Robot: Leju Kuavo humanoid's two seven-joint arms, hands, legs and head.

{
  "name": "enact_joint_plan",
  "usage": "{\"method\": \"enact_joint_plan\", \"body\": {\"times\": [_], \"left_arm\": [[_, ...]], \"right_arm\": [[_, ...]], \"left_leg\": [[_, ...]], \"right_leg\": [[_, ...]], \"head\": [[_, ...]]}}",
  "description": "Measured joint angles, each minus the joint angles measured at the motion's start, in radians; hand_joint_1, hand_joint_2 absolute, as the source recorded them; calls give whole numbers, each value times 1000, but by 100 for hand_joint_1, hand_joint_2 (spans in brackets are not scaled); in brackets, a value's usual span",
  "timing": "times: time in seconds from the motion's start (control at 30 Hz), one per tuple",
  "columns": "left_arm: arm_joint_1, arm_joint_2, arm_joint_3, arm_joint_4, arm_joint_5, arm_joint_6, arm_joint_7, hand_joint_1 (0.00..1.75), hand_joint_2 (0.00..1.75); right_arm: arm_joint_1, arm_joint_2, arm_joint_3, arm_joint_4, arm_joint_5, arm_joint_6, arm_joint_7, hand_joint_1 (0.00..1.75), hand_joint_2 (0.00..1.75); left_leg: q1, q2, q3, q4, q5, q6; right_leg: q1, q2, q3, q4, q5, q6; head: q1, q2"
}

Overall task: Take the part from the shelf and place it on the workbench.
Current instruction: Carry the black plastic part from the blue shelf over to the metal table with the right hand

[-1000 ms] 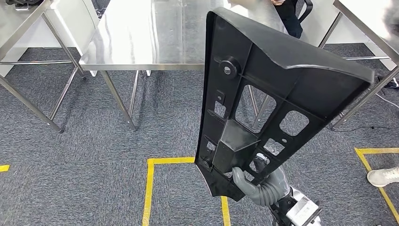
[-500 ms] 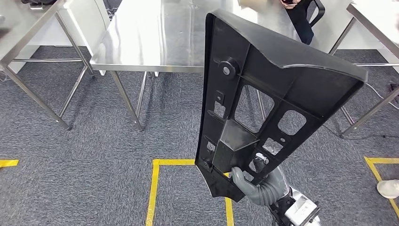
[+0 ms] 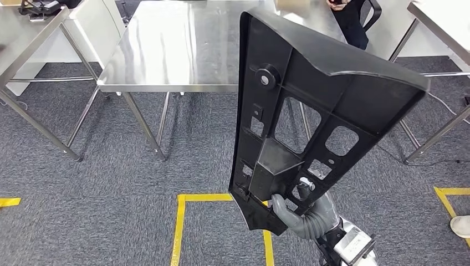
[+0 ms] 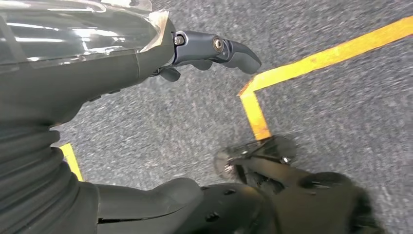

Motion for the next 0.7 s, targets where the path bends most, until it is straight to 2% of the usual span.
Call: {"method": "enact_joint_plan", "body": {"times": [0.03,0.07,0.17,0.2,0.23,0.27,0.33,0.37,0.4,0.43,0.47,0.5,0.53,0.57,0.6,0.63,0.7], "left_arm": [[-1,0,0,0,0,0,0,0,175],[-2,0,0,0,0,-1,0,0,175],[-2,0,0,0,0,-2,1,0,175],[-1,0,0,0,0,-2,1,0,175],[-1,0,0,0,0,-2,1,0,175],[-2,0,0,0,0,-2,1,0,175],[-3,1,0,0,0,-2,1,0,175],[-3,1,0,0,0,-2,1,0,175],[-2,1,0,0,0,-2,1,0,175],[-2,0,0,0,0,-2,1,0,175],[-1,0,0,0,0,-2,1,0,175],[-1,-1,0,0,0,-2,1,0,175],[-1,-2,0,0,0,-2,1,0,175],[-1,-2,0,0,0,-2,1,0,175],[-1,-3,0,1,0,-2,1,0,175],[-1,-3,0,1,0,-2,1,0,175],[-1,-3,0,0,0,-3,1,0,175]], "right_arm": [[-2,0,0,0,1,0,0,175,175],[-4,0,0,0,1,0,1,175,175],[-8,1,1,0,4,-1,2,175,175],[-8,0,1,0,5,-1,3,175,175],[-10,0,2,0,5,-1,3,175,175],[-12,0,3,0,5,-2,4,175,175],[-13,0,5,1,4,-3,4,175,175],[-13,0,5,1,4,-3,4,175,175],[-12,0,6,2,4,-3,4,175,175],[-12,-1,6,3,4,-3,5,175,175],[-12,-1,6,3,4,-3,5,175,175],[-12,-1,6,4,5,-3,5,175,175],[-13,-1,7,4,5,-3,5,175,175],[-14,-1,7,5,6,-3,5,175,175],[-15,-1,7,5,6,-3,5,175,175],[-16,-1,8,6,6,-3,5,175,175],[-17,-1,8,6,9,-4,6,175,175]], "left_leg": [[-2,2,26,-56,21,3],[-4,3,44,-90,27,7],[-10,-1,59,-111,14,29],[-10,-3,68,-115,11,37],[-9,-5,78,-118,9,45],[-9,-8,87,-121,6,51],[-12,-11,96,-121,-5,61],[-14,-13,102,-121,-11,64],[-16,-16,109,-121,-18,66],[-19,-18,118,-121,-25,67],[-21,-21,130,-121,-33,67],[-23,-22,138,-122,-42,66],[-25,-24,148,-122,-50,63],[-26,-25,154,-122,-57,59],[-27,-25,158,-123,-62,54],[-28,-25,164,-120,-64,49],[-27,-22,165,-104,-67,39]], "right_leg": [[3,0,6,0,-8,6],[6,0,9,-3,-15,13],[12,-1,26,-8,-17,35],[12,-1,28,3,-17,40],[12,-1,14,31,-22,43],[12,0,-14,79,-32,42],[13,1,-102,211,-68,33],[14,2,-145,261,-85,30],[16,2,-174,281,-90,30],[18,2,-184,264,-76,33],[20,2,-176,212,-43,39],[23,2,-157,143,5,43],[26,2,-141,83,39,39],[30,1,-128,43,62,30],[34,1,-122,23,75,19],[36,1,-122,21,72,7],[29,3,-103,15,78,-6]], "head": [[0,0],[-1,0],[-3,0],[-2,0],[-1,0],[1,0],[4,0],[5,0],[5,0],[5,0],[6,0],[6,0],[5,0],[4,0],[2,0],[1,0],[1,0]]}}
